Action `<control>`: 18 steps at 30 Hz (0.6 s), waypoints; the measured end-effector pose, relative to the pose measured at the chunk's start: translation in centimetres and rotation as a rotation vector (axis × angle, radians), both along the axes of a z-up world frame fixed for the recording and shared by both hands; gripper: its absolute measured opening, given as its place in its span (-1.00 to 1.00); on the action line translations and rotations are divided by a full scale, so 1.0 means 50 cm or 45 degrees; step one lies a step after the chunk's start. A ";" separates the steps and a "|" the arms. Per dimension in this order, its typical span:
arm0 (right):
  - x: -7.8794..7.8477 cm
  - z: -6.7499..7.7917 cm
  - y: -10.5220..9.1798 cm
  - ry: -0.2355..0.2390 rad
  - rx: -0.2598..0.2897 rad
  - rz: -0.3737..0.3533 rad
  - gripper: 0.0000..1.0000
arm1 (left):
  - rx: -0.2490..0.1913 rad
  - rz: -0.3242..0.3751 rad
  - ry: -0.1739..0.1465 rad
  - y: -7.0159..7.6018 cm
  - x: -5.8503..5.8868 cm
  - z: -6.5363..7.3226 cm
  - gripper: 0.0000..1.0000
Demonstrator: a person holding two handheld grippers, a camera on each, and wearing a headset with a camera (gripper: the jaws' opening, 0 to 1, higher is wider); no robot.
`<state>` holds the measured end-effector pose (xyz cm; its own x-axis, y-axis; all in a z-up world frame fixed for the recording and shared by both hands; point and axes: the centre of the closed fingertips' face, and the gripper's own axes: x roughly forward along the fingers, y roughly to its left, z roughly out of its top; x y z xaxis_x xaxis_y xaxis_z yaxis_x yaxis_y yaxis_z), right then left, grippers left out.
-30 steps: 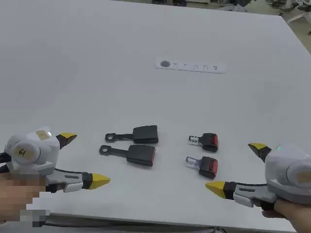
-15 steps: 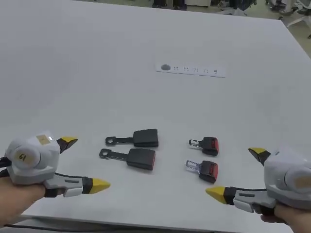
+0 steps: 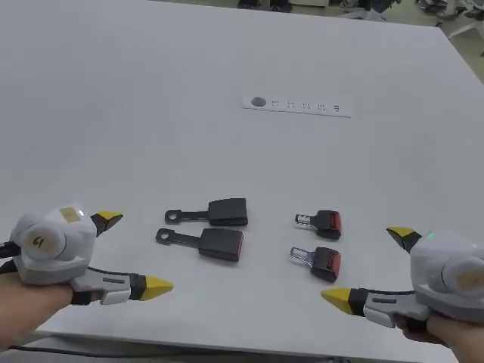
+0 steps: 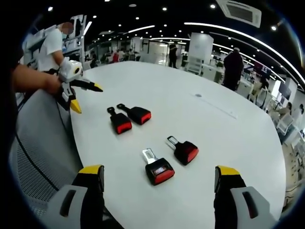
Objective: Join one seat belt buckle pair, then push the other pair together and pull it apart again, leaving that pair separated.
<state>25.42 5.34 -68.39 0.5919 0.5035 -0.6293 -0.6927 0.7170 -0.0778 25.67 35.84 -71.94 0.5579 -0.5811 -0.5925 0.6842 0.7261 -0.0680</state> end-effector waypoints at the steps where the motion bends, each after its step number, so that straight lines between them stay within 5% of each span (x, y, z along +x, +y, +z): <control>1: -0.001 0.000 0.000 0.000 -0.001 0.001 0.95 | 0.004 -0.001 0.001 0.000 0.000 -0.001 1.00; 18: -0.004 -0.005 0.005 0.006 -0.008 0.023 0.82 | 0.010 0.000 -0.004 0.001 0.000 0.001 1.00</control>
<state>25.22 5.61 -68.64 0.5802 0.5099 -0.6351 -0.7056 0.7042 -0.0792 25.68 35.87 -71.90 0.5602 -0.5765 -0.5949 0.6841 0.7269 -0.0602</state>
